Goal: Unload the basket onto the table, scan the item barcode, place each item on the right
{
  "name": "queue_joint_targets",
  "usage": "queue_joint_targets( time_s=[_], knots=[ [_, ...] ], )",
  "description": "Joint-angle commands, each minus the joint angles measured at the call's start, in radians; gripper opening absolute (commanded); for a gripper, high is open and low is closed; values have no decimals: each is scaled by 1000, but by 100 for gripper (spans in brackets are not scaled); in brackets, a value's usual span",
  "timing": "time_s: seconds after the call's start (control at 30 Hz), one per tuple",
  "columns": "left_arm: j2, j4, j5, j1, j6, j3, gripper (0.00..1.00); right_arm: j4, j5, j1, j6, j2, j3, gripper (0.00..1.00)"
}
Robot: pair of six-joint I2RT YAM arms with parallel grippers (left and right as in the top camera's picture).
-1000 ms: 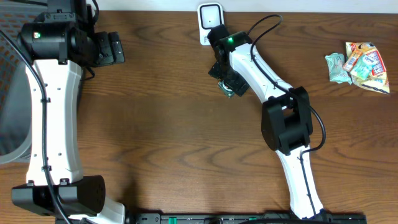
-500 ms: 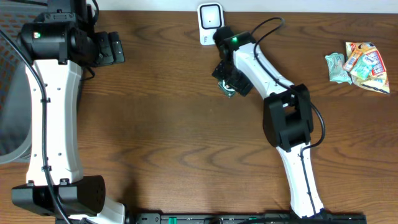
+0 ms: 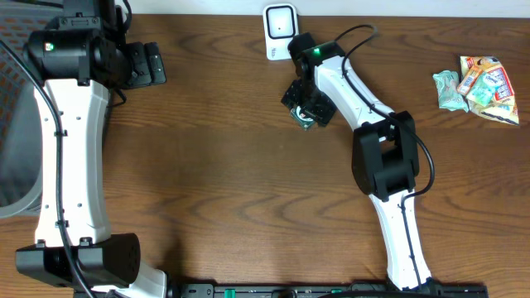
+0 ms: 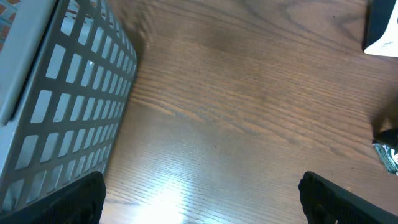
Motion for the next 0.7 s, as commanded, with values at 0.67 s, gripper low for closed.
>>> queue_joint_targets(
  time_s=[0.67],
  knots=[
    [4, 0, -16, 4, -9, -5, 98, -59, 81, 2, -708, -62, -3, 65]
  ],
)
